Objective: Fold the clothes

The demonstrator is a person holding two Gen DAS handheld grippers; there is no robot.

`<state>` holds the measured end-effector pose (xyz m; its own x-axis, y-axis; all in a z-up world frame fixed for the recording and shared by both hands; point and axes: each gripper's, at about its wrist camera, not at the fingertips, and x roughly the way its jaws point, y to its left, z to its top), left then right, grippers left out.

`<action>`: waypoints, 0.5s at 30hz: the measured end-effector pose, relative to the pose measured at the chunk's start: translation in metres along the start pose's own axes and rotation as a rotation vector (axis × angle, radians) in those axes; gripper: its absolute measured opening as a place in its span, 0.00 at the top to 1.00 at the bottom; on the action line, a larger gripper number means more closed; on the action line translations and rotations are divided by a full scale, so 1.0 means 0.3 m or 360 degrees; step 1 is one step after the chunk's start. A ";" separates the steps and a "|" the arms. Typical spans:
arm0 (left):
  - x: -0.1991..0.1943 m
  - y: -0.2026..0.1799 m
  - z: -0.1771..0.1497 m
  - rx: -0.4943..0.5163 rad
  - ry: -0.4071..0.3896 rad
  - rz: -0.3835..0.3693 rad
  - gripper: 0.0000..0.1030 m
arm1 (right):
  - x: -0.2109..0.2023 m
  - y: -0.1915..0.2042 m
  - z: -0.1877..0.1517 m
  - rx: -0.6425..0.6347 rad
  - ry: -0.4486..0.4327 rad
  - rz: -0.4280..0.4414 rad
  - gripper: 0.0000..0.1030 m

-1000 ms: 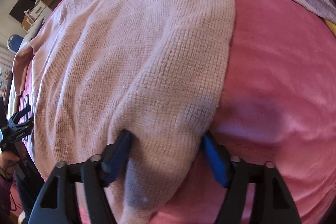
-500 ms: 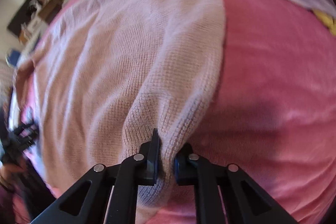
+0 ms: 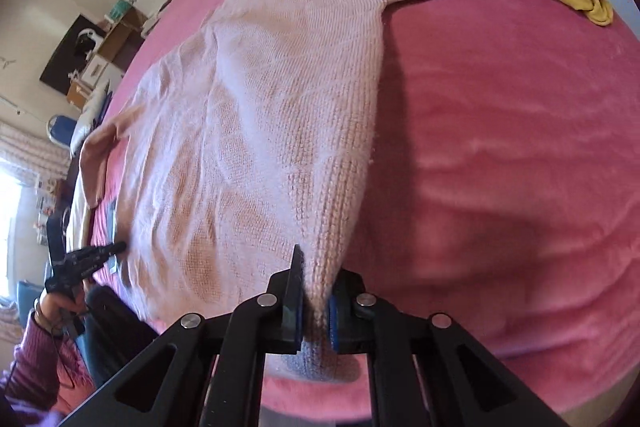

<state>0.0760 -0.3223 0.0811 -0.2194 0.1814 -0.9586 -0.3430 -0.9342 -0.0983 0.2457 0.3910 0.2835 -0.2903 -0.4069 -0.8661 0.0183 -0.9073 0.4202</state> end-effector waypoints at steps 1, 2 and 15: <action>-0.012 0.014 -0.023 -0.0004 0.0009 0.0002 0.93 | 0.031 0.002 0.010 0.0004 0.0021 0.0001 0.93; -0.021 0.027 -0.044 -0.0004 0.0019 0.0010 0.93 | 0.059 -0.003 0.045 0.0008 0.0046 -0.0001 0.93; -0.162 0.176 -0.116 -0.0149 0.0010 0.0000 0.86 | 0.282 -0.331 0.267 0.0182 0.0147 -0.0134 0.77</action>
<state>0.1003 -0.3913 0.1131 -0.2137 0.1799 -0.9602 -0.2559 -0.9589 -0.1227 0.1428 0.4552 0.1901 -0.1969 -0.3431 -0.9184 -0.1130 -0.9226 0.3688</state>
